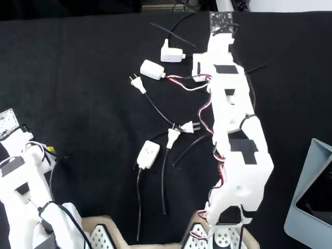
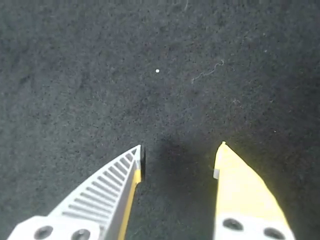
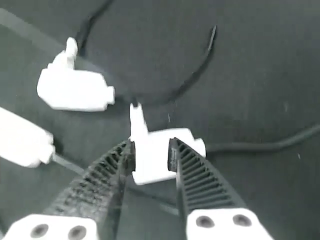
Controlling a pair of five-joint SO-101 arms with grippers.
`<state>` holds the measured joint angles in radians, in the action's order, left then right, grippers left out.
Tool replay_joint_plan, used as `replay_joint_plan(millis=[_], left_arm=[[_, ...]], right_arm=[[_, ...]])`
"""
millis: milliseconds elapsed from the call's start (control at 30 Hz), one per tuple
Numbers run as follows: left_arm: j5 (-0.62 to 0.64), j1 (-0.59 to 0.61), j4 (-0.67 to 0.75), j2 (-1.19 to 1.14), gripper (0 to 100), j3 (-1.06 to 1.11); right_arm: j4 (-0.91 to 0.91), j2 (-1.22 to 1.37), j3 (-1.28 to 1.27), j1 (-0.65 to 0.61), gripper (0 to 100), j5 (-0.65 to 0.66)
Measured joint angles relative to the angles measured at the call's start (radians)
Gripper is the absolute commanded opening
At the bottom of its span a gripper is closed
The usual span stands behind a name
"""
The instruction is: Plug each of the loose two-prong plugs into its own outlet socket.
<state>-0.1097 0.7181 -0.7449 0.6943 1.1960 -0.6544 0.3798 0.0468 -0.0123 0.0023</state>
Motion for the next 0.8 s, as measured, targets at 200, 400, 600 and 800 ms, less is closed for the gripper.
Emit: replay_joint_plan(millis=[200, 400, 600, 800], left_arm=[[0.000, 0.000, 0.038, 0.000, 24, 0.026], [0.000, 0.000, 0.038, 0.000, 24, 0.026], [0.000, 0.000, 0.038, 0.000, 24, 0.026], [0.000, 0.000, 0.038, 0.000, 24, 0.026]], right_arm=[[-0.322, -0.158, 0.000, -0.040, 10.9, 0.074], [-0.638, -0.219, 0.000, -0.110, 10.9, 0.381], [-0.746, -0.173, 0.002, -0.120, 11.0, 0.690], [-0.809, -0.058, 0.002, -0.158, 15.1, 0.839]])
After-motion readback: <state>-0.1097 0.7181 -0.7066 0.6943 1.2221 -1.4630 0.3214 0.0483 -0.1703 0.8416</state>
